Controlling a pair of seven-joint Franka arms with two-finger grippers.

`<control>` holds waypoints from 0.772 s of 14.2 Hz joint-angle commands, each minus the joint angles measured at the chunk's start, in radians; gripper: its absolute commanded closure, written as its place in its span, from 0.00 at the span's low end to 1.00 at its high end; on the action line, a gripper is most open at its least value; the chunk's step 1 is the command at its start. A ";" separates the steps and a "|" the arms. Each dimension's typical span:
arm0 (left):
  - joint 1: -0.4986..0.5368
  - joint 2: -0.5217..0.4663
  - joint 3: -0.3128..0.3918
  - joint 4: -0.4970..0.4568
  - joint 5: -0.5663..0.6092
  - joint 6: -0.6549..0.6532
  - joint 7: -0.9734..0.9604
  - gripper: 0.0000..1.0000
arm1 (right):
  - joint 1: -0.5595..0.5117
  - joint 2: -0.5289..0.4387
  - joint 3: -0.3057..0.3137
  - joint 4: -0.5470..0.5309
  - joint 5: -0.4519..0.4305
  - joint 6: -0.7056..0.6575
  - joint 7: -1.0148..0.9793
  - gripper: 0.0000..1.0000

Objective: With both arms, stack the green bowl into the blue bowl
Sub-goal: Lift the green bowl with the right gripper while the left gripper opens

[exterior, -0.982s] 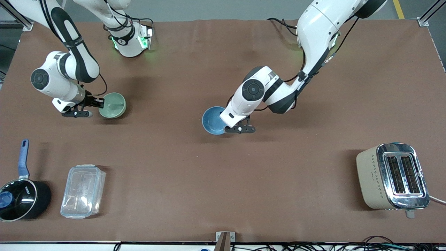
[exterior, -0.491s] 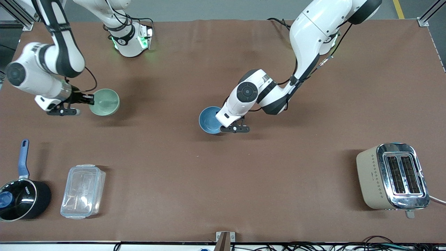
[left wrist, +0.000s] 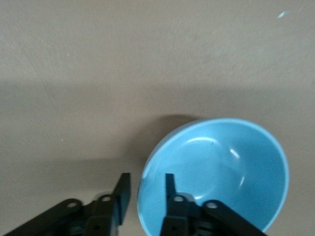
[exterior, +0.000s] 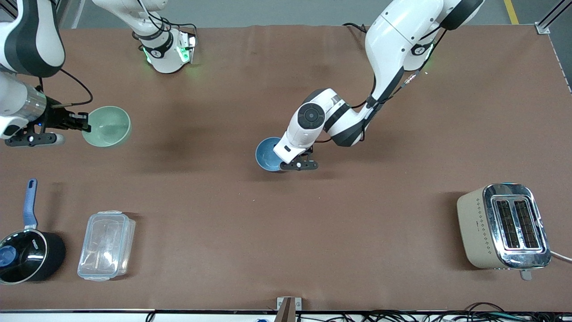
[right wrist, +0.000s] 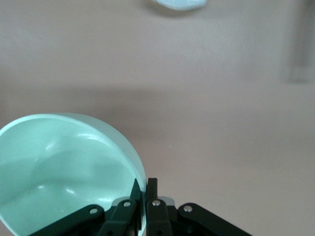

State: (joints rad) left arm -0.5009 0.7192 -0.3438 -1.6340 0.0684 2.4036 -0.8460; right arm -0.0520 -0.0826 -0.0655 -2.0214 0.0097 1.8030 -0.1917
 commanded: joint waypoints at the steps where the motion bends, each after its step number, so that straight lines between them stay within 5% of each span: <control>1: 0.016 -0.091 0.040 0.008 0.068 -0.093 -0.018 0.00 | 0.087 0.020 -0.002 0.075 0.015 -0.025 0.098 1.00; 4: 0.085 -0.226 0.065 0.010 0.198 -0.245 0.002 0.00 | 0.203 0.035 -0.004 0.113 0.059 -0.020 0.289 1.00; 7: 0.204 -0.346 0.063 0.034 0.208 -0.352 0.044 0.00 | 0.302 0.118 -0.004 0.182 0.143 -0.010 0.446 1.00; 11: 0.359 -0.415 0.054 0.198 0.182 -0.630 0.235 0.00 | 0.429 0.253 -0.004 0.257 0.234 0.062 0.641 1.00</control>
State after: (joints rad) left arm -0.1916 0.3182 -0.2772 -1.5094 0.2580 1.8948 -0.6709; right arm 0.3214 0.0905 -0.0576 -1.8255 0.2027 1.8327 0.3614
